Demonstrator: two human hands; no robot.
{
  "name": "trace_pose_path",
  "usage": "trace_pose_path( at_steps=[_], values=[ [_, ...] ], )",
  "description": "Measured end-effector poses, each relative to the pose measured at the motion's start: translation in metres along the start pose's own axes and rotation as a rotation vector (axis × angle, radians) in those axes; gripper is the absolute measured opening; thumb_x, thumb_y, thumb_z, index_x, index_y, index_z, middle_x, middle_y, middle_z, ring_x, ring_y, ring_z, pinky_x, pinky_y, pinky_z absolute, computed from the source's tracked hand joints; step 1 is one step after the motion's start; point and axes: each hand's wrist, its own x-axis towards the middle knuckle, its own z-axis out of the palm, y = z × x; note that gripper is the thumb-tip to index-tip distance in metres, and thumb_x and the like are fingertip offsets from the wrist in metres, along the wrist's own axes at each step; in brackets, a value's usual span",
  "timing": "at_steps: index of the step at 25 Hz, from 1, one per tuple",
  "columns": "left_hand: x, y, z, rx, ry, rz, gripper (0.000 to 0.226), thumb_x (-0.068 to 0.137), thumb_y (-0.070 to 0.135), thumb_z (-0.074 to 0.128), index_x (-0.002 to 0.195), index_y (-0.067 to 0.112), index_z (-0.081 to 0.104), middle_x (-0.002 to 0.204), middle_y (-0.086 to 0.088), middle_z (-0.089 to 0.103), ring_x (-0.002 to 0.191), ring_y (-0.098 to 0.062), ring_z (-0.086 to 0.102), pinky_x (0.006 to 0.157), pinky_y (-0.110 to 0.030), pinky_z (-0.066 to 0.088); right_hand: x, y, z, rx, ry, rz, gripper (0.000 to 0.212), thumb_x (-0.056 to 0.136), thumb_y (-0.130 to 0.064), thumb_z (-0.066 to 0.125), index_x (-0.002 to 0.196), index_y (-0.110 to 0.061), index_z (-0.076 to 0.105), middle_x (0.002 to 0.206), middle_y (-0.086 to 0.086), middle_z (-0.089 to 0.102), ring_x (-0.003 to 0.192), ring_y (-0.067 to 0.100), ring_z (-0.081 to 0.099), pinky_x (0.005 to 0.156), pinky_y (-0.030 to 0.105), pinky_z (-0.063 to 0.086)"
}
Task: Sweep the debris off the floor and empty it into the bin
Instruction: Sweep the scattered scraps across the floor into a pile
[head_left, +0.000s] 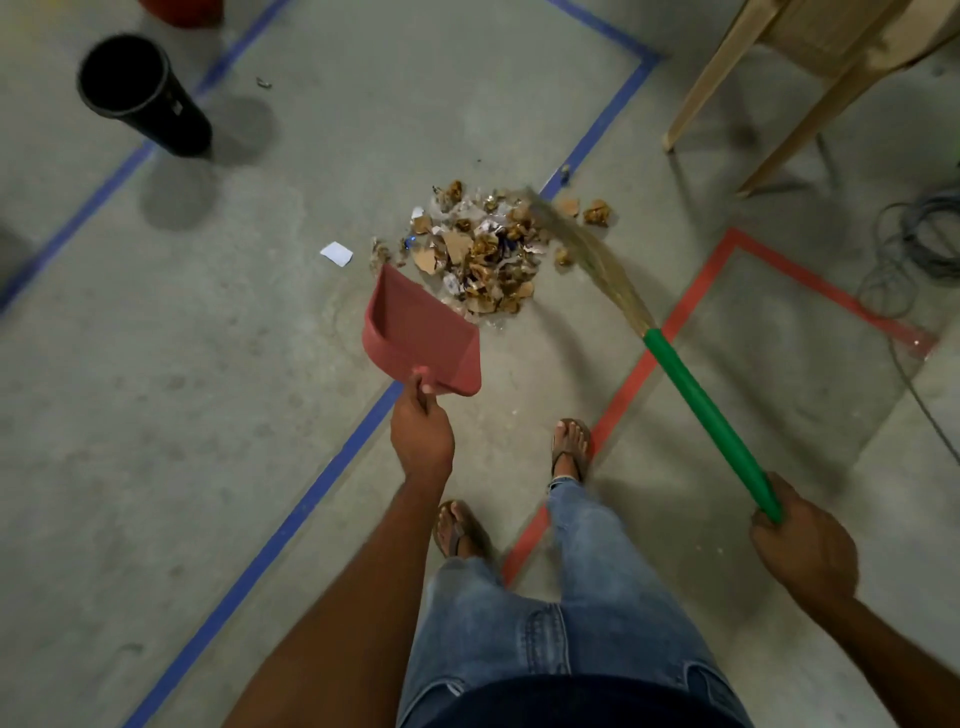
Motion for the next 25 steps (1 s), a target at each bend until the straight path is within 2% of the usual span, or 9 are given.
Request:
trace_pose_path(
  at_steps=[3,6,9,11,14,18,23,25],
  values=[
    [0.007,0.024,0.023,0.012,0.035,-0.044,0.041,0.109,0.043,0.043,0.144,0.027,0.057,0.135,0.003,0.066,0.116,-0.02,0.066,0.096,-0.05,0.056,0.079,-0.011,-0.014,-0.002,-0.017,0.036,0.058,0.082,-0.009,0.066,0.139,-0.011,0.056,0.094,0.025,0.071,0.078,0.041,0.067,0.069,0.041,0.055],
    [0.019,0.048,0.053,-0.005,0.053,-0.062,0.04,0.108,0.044,0.042,0.143,0.03,0.056,0.134,0.003,0.066,0.114,-0.022,0.067,0.095,-0.052,0.057,0.178,-0.046,-0.04,-0.031,-0.082,0.052,0.046,0.076,-0.016,0.067,0.122,-0.013,0.065,0.094,0.025,0.07,0.086,0.044,0.068,0.075,0.043,0.058],
    [0.029,0.063,0.081,-0.032,0.061,-0.07,0.04,0.108,0.044,0.044,0.144,0.032,0.054,0.139,0.006,0.063,0.124,-0.019,0.062,0.098,-0.051,0.056,0.264,-0.097,-0.063,-0.155,-0.158,-0.045,0.04,0.076,-0.021,0.07,0.114,-0.007,0.07,0.102,0.024,0.071,0.096,0.042,0.069,0.08,0.041,0.057],
    [0.032,0.068,0.09,-0.05,0.076,-0.069,0.039,0.107,0.045,0.044,0.144,0.034,0.053,0.143,0.009,0.061,0.129,-0.016,0.059,0.101,-0.05,0.055,0.29,-0.126,-0.067,-0.25,-0.206,-0.155,0.039,0.077,-0.023,0.071,0.111,-0.005,0.069,0.105,0.023,0.07,0.099,0.04,0.069,0.082,0.04,0.058],
    [0.031,0.071,0.096,-0.015,0.079,-0.071,0.04,0.108,0.044,0.042,0.145,0.033,0.053,0.144,0.006,0.06,0.128,-0.018,0.06,0.1,-0.05,0.055,0.285,-0.151,-0.055,-0.262,-0.22,-0.268,0.038,0.076,-0.021,0.068,0.112,-0.008,0.068,0.107,0.022,0.07,0.102,0.039,0.069,0.083,0.04,0.056],
    [0.023,0.074,0.092,0.035,0.099,-0.08,0.041,0.109,0.045,0.039,0.146,0.032,0.051,0.144,0.003,0.06,0.124,-0.021,0.063,0.1,-0.051,0.055,0.244,-0.176,-0.03,-0.107,-0.237,-0.321,0.041,0.075,-0.017,0.061,0.114,-0.017,0.069,0.101,0.019,0.072,0.098,0.038,0.07,0.08,0.04,0.057],
    [0.016,0.069,0.073,0.105,0.121,-0.051,0.039,0.109,0.047,0.036,0.144,0.038,0.049,0.138,0.005,0.064,0.114,-0.019,0.067,0.095,-0.05,0.057,0.178,-0.189,-0.019,-0.004,-0.158,-0.312,0.048,0.075,-0.012,0.06,0.123,-0.018,0.063,0.096,0.021,0.072,0.091,0.042,0.069,0.074,0.041,0.055],
    [0.013,0.071,0.064,0.108,0.135,-0.046,0.039,0.11,0.042,0.037,0.145,0.033,0.051,0.138,0.004,0.064,0.118,-0.019,0.065,0.097,-0.048,0.056,0.148,-0.185,-0.019,0.051,-0.127,-0.266,0.05,0.076,-0.011,0.06,0.125,-0.019,0.064,0.094,0.022,0.072,0.089,0.043,0.068,0.072,0.042,0.054]
  ],
)
